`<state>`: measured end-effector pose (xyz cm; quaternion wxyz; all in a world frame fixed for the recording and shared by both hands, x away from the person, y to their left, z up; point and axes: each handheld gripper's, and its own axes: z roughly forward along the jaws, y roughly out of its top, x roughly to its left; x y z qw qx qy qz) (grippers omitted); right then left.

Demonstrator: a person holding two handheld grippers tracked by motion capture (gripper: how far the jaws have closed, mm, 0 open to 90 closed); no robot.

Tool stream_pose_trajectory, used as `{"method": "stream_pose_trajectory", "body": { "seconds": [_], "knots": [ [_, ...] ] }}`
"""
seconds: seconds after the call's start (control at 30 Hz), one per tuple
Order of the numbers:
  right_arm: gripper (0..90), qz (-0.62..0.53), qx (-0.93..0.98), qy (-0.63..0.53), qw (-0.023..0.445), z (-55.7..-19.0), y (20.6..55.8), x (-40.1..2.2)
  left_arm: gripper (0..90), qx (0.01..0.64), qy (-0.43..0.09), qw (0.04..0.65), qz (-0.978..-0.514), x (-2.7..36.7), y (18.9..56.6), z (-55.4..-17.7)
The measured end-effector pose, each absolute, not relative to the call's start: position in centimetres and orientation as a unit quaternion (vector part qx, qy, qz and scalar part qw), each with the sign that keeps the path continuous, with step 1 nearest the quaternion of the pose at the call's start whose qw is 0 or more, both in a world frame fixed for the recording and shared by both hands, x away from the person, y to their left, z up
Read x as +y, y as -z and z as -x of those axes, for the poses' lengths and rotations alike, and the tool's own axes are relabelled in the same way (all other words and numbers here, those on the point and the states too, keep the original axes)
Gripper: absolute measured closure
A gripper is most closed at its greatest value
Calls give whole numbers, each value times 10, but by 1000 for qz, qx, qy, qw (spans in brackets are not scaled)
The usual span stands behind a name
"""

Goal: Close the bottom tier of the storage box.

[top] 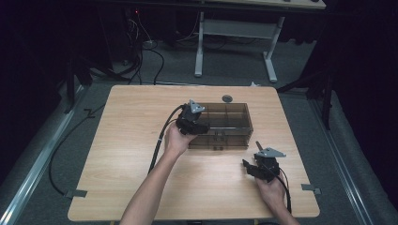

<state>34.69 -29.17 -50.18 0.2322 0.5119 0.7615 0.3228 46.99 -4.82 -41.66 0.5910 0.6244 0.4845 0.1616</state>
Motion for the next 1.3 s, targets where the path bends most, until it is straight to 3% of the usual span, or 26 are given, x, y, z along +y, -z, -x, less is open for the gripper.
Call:
{"method": "stream_pose_trajectory", "body": {
  "seconds": [0.43, 0.63, 0.73, 0.87, 1.07, 1.3],
  "knots": [
    [387, -517, 759, -321, 232, -348, 502, -292, 365, 495, -149, 623, -587, -1, 409, -433],
    [393, -516, 759, -322, 231, -349, 502, -292, 362, 480, -174, 601, -615, 12, 433, -407],
    [401, -517, 759, -323, 230, -349, 502, -293, 398, 485, -138, 605, -616, 16, 442, -399],
    [435, -518, 757, -323, 233, -349, 502, -293, 401, 492, -128, 603, -615, 17, 460, -396],
    [562, -510, 766, -319, 228, -352, 499, -292, 411, 494, -133, 597, -618, 13, 476, -397],
    [580, -514, 767, -319, 212, -357, 496, -297, 418, 500, -132, 593, -616, 11, 488, -400]
  ]
}}
